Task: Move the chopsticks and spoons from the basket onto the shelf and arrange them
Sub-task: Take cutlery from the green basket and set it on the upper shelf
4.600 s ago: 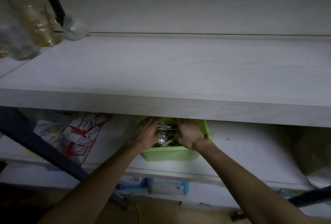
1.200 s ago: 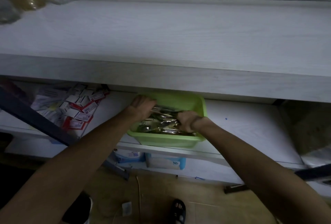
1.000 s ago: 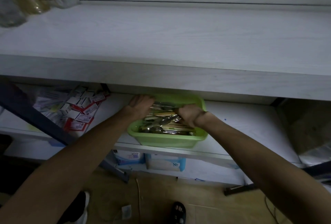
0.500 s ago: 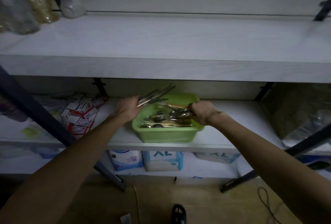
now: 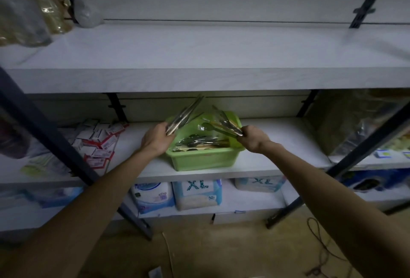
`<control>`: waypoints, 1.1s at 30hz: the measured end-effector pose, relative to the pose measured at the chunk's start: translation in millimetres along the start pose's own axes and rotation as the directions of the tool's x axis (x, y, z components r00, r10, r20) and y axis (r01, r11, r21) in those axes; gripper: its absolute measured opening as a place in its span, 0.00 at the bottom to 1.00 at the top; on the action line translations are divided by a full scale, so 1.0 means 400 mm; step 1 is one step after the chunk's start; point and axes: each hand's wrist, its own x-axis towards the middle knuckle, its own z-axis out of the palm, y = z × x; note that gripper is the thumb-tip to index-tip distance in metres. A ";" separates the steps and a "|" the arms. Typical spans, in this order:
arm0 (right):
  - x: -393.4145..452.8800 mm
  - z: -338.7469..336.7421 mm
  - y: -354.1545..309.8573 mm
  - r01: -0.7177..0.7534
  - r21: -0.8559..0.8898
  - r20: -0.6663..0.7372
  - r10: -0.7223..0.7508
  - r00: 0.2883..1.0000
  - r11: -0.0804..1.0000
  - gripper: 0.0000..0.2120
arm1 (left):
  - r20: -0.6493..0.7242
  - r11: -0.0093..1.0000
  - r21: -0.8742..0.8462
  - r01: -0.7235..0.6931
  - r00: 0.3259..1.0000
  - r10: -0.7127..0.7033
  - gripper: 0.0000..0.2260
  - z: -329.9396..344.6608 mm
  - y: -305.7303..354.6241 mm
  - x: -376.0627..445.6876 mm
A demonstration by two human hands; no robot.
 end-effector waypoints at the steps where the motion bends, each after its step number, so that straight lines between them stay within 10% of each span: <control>1: -0.004 -0.003 0.004 -0.014 0.029 -0.001 0.014 1.000 0.999 0.06 | -0.002 1.000 -0.011 -0.003 1.000 0.003 0.08 0.000 -0.001 -0.003; 15: -0.009 -0.006 0.103 -0.056 0.388 0.016 0.054 0.998 0.920 0.13 | 0.088 0.990 0.040 0.135 0.987 -0.138 0.09 0.042 0.067 -0.054; 33: -0.419 -0.154 0.639 0.193 0.554 -0.347 0.014 0.938 0.809 0.04 | 0.118 0.965 -0.169 -0.200 0.968 0.221 0.02 0.291 0.498 -0.327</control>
